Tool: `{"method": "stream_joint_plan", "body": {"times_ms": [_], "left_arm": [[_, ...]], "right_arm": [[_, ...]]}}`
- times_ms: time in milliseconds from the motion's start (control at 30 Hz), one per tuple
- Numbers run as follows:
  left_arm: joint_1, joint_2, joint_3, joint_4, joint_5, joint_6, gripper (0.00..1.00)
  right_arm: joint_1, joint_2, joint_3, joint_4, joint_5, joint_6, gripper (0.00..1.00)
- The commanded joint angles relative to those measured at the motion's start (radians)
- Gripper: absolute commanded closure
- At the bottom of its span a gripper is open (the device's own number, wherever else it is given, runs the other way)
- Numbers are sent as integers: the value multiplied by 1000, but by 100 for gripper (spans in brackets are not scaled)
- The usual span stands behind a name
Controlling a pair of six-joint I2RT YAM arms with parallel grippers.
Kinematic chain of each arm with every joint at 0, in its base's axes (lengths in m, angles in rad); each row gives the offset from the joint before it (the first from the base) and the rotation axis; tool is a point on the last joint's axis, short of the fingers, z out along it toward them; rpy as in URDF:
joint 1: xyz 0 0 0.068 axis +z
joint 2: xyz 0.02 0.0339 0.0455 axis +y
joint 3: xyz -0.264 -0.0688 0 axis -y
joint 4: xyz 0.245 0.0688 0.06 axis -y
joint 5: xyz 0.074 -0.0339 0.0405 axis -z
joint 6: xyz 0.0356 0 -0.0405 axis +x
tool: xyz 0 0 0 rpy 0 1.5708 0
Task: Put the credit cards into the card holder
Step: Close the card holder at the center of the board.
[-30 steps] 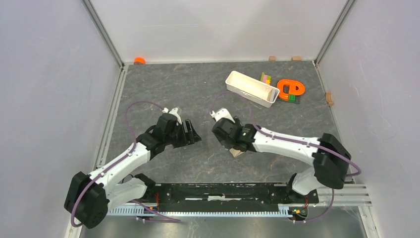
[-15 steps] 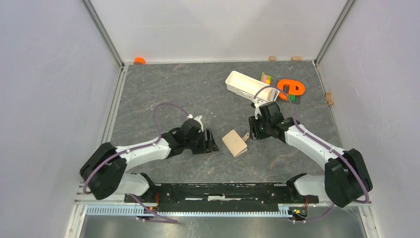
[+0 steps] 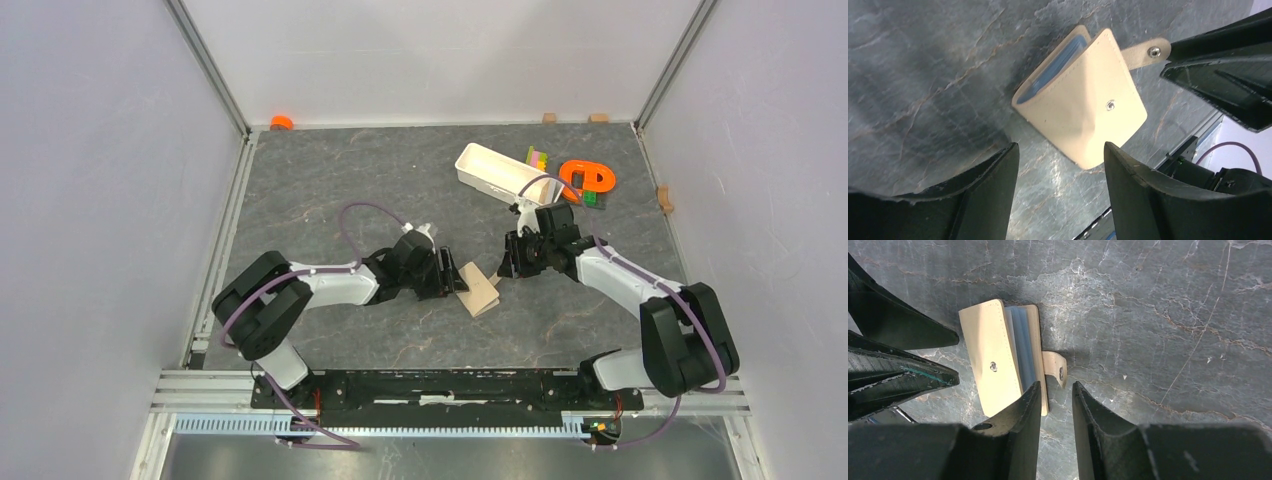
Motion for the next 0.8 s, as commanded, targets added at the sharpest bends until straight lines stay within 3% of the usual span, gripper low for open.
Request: {"method": "stream_joint_plan", "body": {"times_ms": [0, 433, 767], "left_arm": [[-3, 50, 61, 37, -20, -21, 31], [-13, 132, 135, -76, -77, 45, 32], [-47, 184, 226, -244, -156, 129, 39]], "right_arm": [[-8, 28, 31, 42, -17, -18, 67], [-23, 63, 34, 74, -28, -28, 75], [-28, 58, 41, 60, -36, -30, 78]]}}
